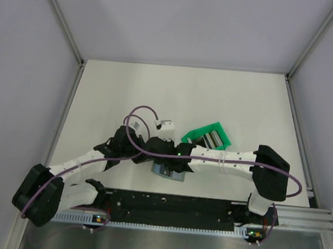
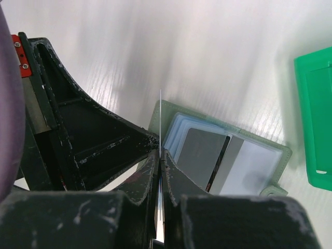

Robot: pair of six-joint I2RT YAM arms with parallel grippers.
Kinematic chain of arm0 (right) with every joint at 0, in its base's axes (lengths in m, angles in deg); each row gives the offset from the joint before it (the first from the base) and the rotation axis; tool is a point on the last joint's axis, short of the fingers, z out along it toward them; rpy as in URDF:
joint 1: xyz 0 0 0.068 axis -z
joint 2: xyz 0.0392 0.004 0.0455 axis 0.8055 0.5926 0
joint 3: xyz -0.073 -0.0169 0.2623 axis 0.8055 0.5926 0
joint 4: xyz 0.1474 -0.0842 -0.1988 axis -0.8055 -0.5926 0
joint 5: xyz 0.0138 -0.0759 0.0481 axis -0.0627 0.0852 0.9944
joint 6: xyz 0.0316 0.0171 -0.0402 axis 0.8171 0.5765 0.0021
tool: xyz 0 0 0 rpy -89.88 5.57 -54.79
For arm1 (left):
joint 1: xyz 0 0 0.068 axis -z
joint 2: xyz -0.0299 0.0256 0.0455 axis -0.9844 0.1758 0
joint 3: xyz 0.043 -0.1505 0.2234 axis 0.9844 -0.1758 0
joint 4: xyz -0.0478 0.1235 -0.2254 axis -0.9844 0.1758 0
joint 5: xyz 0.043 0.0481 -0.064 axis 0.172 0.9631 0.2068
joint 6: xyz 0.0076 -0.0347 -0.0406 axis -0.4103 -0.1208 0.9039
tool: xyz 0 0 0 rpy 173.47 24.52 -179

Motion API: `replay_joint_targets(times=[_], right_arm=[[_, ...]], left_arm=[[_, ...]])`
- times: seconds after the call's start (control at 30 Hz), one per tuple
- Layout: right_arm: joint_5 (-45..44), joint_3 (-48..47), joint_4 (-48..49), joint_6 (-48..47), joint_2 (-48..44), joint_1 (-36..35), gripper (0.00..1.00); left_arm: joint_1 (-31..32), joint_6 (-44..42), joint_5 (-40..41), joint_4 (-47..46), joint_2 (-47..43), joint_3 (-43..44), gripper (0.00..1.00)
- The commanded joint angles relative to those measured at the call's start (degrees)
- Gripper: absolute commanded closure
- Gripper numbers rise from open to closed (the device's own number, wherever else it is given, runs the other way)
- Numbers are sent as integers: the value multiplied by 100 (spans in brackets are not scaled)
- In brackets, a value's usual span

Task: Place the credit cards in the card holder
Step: Turn over the card slot in the card holder.

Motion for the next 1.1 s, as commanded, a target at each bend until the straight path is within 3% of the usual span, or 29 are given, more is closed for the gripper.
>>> replay_joint_targets(times=[0.0,0.33,1.07], right_arm=[[-279,-74,25,153,-252,-79,100],[-332,155,341,206,-586,-70,100],[-324,217,323,320,-235,-71,100]], left_arm=[[-9,80,-107,-265,-185,-40,100],[-9,80,-99,-257,-185,-48,100],[-18,89,-81,-257,-212,-57,100]])
